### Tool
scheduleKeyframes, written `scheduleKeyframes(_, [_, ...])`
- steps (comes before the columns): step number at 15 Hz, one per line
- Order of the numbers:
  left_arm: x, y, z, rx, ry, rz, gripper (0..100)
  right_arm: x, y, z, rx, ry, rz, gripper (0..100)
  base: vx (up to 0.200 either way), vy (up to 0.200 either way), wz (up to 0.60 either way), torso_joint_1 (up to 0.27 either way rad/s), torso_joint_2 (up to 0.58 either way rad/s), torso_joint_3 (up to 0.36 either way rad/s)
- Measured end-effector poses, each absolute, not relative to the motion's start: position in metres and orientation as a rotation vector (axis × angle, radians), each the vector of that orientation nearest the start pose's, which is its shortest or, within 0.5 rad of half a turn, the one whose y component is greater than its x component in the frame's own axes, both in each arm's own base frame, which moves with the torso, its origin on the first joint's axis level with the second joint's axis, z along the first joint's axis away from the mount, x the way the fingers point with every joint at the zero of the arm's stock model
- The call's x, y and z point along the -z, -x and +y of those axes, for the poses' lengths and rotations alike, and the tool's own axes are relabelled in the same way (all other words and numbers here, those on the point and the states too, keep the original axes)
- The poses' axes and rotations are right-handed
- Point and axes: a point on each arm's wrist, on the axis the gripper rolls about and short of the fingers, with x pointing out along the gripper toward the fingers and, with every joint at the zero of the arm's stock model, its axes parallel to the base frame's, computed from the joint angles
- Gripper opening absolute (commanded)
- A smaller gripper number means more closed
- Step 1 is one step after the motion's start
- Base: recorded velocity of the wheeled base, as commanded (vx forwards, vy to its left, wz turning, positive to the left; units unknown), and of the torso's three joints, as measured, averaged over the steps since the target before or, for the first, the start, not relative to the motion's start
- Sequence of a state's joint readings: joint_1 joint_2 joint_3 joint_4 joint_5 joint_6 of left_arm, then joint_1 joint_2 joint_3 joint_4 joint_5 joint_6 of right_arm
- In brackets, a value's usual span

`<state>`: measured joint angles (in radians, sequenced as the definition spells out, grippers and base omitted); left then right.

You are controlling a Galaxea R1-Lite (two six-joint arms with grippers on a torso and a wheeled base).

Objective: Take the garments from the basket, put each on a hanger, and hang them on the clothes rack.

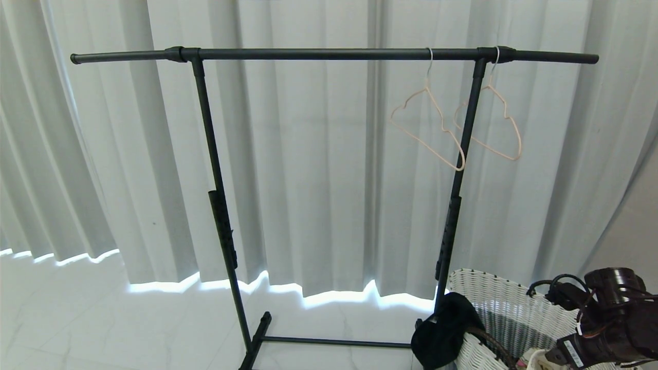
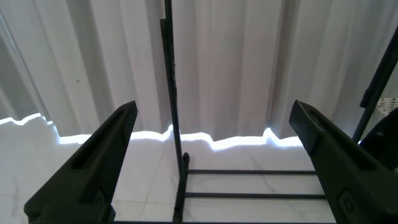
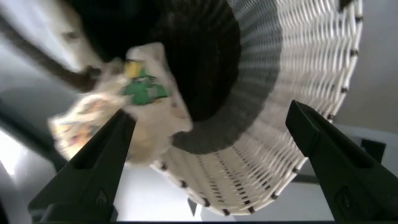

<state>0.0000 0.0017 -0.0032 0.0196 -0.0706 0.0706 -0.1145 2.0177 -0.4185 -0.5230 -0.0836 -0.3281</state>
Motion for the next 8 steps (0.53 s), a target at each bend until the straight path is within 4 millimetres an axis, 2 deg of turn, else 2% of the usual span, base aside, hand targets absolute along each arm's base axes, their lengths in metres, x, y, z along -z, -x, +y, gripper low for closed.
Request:
scheduleKeyframes(3, [-0.074,0.023,-0.002,0.071,-0.07,0.016,100,0.004,-0.25,-0.034,0.009,0.273,1.12,100,0.0,0.0,0.0,0.0,0.0,0.0])
scheduleKeyframes(4, [-0.074,0.023,-0.002,0.071,-0.07,0.016,100,0.006,-0.251,-0.034,0.011,0.272,1.117,0,0.0,0.0,0.0,0.0,0.0,0.0])
scheduleKeyframes(8, [-0.074,0.023,-0.002,0.071,-0.07,0.016,100,0.012,-0.251,-0.034,0.009,0.272,1.122,0,0.0,0.0,0.0,0.0,0.0,0.0])
